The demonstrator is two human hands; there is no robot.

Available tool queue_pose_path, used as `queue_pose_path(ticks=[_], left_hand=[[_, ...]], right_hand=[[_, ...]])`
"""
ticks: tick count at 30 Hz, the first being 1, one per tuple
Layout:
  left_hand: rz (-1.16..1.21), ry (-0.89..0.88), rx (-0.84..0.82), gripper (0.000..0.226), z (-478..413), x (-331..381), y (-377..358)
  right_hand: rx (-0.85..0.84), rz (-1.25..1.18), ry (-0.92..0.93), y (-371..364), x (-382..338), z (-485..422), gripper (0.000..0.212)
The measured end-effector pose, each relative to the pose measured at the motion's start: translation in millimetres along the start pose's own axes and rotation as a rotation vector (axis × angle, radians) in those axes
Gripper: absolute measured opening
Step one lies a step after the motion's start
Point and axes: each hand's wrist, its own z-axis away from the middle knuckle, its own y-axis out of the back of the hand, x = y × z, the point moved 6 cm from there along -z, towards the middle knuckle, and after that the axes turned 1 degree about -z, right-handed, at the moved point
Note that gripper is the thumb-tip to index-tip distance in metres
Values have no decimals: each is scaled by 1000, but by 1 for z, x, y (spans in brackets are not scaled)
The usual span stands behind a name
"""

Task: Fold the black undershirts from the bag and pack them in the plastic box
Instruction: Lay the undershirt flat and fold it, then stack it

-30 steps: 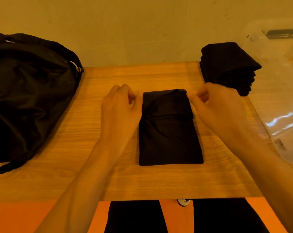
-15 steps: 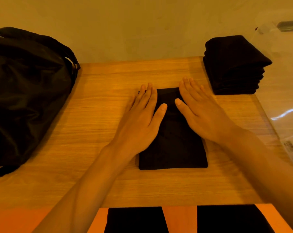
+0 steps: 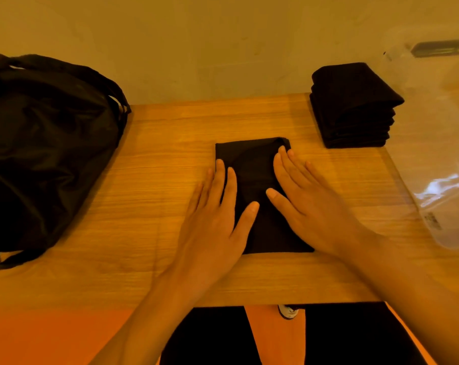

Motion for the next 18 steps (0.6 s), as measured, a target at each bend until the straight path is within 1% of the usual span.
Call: queue_pose_path(ticks=[2,3,6,8,10,15,18], left_hand=[[183,-14,67,77,6,3,13],[215,-49,110,75,12,3,20],[95,-197,189,68,33,-1,27],[-3,-278,173,64,51,-5,18],[-73,-310,155,60,66,-9,11],[-89,-416,305,36,76,-6,20],[-33,-368,248,34,71,-10,18]], right_hand=[[46,-82,34,9,-3,7,73],[88,-98,62,15,-5,14,70],[204,-53,167,26,-10,45,67],[286,6,267,27,-15,68,56],[350,63,336,24,-16,85,46],[452,116,341,19,-7,102,34],[430,166,328,18,-9,101,37]])
